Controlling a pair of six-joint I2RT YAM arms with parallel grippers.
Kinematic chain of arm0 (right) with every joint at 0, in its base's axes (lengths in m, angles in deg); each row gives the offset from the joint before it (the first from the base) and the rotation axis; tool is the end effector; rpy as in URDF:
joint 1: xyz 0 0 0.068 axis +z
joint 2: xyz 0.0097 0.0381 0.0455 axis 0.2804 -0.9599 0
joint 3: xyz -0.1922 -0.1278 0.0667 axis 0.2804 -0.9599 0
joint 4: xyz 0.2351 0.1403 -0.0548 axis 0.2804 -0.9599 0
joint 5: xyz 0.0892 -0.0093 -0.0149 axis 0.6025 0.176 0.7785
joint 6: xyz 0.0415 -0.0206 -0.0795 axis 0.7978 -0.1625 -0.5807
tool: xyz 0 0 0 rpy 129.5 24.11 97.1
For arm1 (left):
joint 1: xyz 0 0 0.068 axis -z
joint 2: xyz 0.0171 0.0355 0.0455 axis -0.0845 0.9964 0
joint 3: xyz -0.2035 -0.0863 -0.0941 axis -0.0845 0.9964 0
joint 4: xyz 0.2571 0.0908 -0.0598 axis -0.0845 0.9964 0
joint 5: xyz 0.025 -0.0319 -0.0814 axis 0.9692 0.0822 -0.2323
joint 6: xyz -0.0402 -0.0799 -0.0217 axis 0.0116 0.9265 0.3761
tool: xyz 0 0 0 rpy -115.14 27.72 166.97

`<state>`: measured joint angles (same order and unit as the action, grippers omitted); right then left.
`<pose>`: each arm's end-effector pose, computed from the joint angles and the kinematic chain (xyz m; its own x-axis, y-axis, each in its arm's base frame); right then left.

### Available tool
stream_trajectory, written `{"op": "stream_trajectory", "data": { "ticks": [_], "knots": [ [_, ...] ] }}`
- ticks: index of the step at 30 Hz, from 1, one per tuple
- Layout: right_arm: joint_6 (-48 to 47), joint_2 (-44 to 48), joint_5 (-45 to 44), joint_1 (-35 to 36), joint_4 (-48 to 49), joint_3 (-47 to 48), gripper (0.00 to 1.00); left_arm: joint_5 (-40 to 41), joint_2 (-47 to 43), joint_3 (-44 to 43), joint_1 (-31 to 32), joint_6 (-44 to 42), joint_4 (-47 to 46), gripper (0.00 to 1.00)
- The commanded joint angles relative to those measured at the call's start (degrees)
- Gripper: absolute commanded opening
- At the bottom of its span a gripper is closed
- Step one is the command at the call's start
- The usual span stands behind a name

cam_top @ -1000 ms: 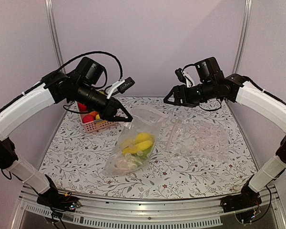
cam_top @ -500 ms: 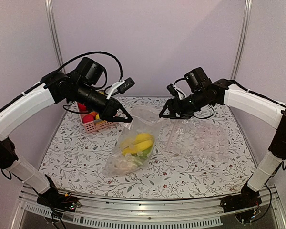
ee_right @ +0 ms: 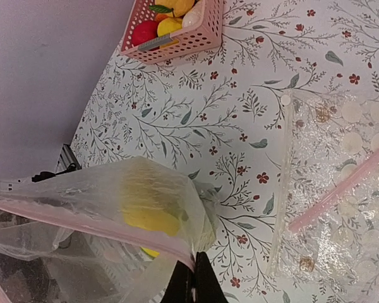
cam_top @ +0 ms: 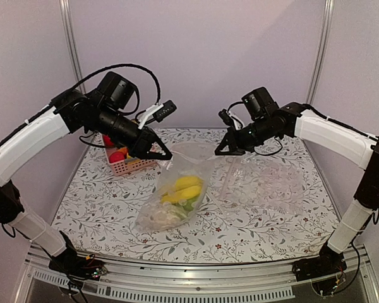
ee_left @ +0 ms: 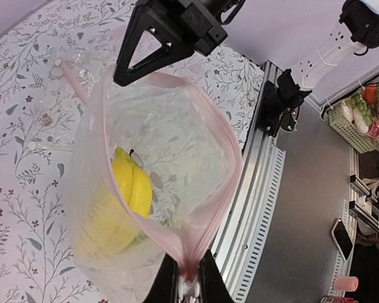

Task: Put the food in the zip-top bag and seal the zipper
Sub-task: Adjust the zipper food storage bag at the center of the board.

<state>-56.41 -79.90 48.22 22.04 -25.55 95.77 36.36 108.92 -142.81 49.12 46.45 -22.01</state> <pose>0.3033 0.2856 0.2507 -0.8256 -0.2511 -0.5053 -0.5291 0.6557 0.5386 0.2206 -0.2743 0.3333 -0.5545 0.5030 -0.6630 0.8303 0.3884 -0.3997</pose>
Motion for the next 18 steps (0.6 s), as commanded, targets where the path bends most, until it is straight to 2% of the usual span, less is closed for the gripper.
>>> {"op": "stream_trajectory", "data": {
  "ticks": [1,5,11,13,18],
  "knots": [
    [-0.15,3.91,-3.23,-0.12,0.17,6.44,0.0,2.0,-0.4,-4.13,-0.39,-2.29,3.06,0.0],
    [-0.76,8.27,-2.96,-0.16,1.91,9.42,0.0,4.15,-2.18,-5.1,-0.57,-3.82,3.62,0.0],
    [-1.6,14.96,-4.55,-0.05,4.18,7.74,0.0,6.48,-4.39,-1.06,-1.67,-4.26,3.75,0.0],
    [-2.39,15.79,-7.06,-0.06,3.38,6.99,0.0,7.33,-4.04,-0.08,-1.73,-4.34,4.06,0.0],
    [-4.35,14.82,-19.53,-0.07,-2.28,6.59,0.0,9.93,-0.56,-0.68,-1.65,-5.54,6.93,0.0]
  ]
}}
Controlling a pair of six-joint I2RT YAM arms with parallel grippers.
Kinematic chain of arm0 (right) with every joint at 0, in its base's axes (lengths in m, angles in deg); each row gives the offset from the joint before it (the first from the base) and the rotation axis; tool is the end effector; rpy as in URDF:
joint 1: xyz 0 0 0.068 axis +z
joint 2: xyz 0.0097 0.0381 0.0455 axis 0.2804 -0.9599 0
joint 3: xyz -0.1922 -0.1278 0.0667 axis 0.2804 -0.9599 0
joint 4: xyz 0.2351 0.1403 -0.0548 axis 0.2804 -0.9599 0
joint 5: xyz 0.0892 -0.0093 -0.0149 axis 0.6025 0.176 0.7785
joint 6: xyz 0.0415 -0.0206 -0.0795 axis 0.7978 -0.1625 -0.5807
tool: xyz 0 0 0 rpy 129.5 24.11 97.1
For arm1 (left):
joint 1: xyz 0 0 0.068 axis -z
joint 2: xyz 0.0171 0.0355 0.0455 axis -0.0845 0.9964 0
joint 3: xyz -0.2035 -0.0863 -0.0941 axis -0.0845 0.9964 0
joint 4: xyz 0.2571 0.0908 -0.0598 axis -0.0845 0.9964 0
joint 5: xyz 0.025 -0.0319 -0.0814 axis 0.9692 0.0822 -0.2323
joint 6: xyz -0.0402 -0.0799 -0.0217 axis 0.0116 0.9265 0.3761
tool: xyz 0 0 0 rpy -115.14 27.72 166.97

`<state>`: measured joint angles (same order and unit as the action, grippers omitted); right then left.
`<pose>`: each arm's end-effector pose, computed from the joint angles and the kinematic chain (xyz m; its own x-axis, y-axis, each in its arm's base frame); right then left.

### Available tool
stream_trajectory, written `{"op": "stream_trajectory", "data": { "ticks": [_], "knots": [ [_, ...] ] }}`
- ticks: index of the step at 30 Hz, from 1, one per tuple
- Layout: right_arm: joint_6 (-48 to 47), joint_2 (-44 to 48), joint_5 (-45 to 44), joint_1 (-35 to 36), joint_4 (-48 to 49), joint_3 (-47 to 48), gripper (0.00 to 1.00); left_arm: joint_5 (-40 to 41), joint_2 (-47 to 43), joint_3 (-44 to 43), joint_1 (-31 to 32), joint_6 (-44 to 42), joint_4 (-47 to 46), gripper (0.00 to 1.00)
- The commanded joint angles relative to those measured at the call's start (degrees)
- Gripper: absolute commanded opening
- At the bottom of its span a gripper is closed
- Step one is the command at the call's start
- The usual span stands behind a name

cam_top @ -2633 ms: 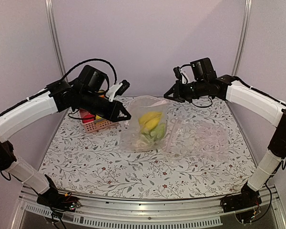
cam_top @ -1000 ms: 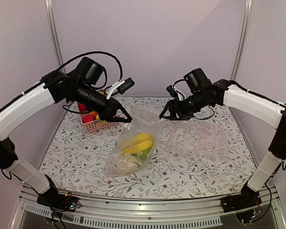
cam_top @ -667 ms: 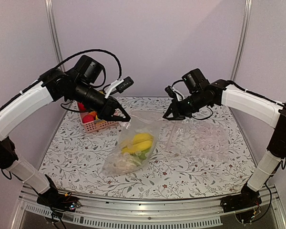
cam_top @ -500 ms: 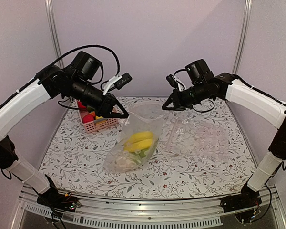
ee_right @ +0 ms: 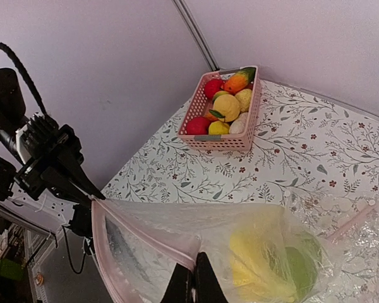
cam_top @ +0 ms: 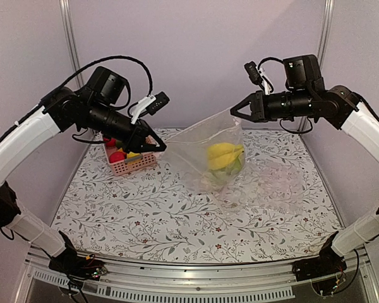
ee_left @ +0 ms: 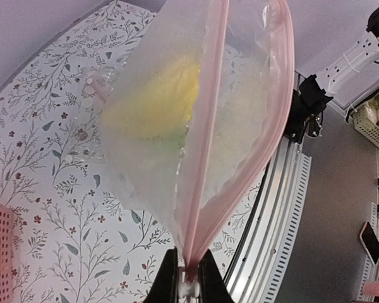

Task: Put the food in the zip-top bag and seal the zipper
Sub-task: Adjust the zipper food storage bag at the center of the board, then pick up the fake fruit from the bin.

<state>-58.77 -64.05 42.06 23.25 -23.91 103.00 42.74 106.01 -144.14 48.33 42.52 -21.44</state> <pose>0.2622 0.2524 0.4034 -0.5569 -0.0798 -0.8268 -0.6989 0.5829 0.4145 0.2228 -0.2586 0.3539 -0.4711 0.4934 -0.7312 0.8613 0.4363 -0.2605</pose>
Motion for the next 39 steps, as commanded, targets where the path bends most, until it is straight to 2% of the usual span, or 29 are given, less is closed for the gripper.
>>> {"op": "stream_trajectory", "data": {
  "ticks": [1,8,11,13,16,17,19,24,27,31,35,39],
  "knots": [
    [-2.12,-1.57,-14.31,-1.29,-4.42,-0.69,0.0,3.68,3.14,0.43,-0.81,-1.76,6.76,0.0],
    [-1.65,-4.88,-11.42,-0.92,-4.64,-1.05,0.0,2.42,6.2,-1.12,-0.51,-2.13,7.04,0.0],
    [-1.53,-5.43,-10.9,-0.52,-4.51,-1.09,0.0,1.83,6.23,-1.5,-0.51,-1.87,6.64,0.05],
    [-1.45,-5.54,-10.47,-0.15,-4.3,-0.97,0.0,1.14,5.92,-1.54,-0.51,-1.76,6.26,0.19],
    [-1.37,-5.58,-10.12,0.19,-4.02,-0.78,0.0,-0.13,4.77,-1.47,-0.55,-1.19,4.89,0.57],
    [-1.35,-5.55,-10.01,0.28,-4.01,-0.74,0.0,-0.83,4.23,-1.51,-0.63,-0.82,4.22,0.66],
    [-1.27,-5.6,-9.84,0.52,-3.87,-0.78,0.0,-2.1,2.69,-1.63,-0.88,0.11,2.51,0.78],
    [-0.82,-5.88,-9.52,0.86,-3.46,-0.79,0.0,-4.1,-2.56,-0.86,-3.98,4.21,-4.46,0.94],
    [-0.49,-6.15,-9.79,1.32,-3.1,-0.78,0.0,-3.8,-5.13,2.46,-9.51,8.88,-9.84,0.99],
    [0.05,-6.58,-10.39,1.91,-2.3,-0.89,0.0,2.43,-4.49,6.75,-18.71,15.78,-13.51,1.0],
    [0.55,-6.9,-10.43,2.59,-1.49,-0.95,0.0,10.03,1.26,8.37,-24.88,18.41,-13.96,0.99],
    [0.68,-7.31,-11.56,3.24,-1.27,-1.03,0.0,10.5,7.94,9.09,-29.29,21.49,-17.84,0.99]
  ]
}}
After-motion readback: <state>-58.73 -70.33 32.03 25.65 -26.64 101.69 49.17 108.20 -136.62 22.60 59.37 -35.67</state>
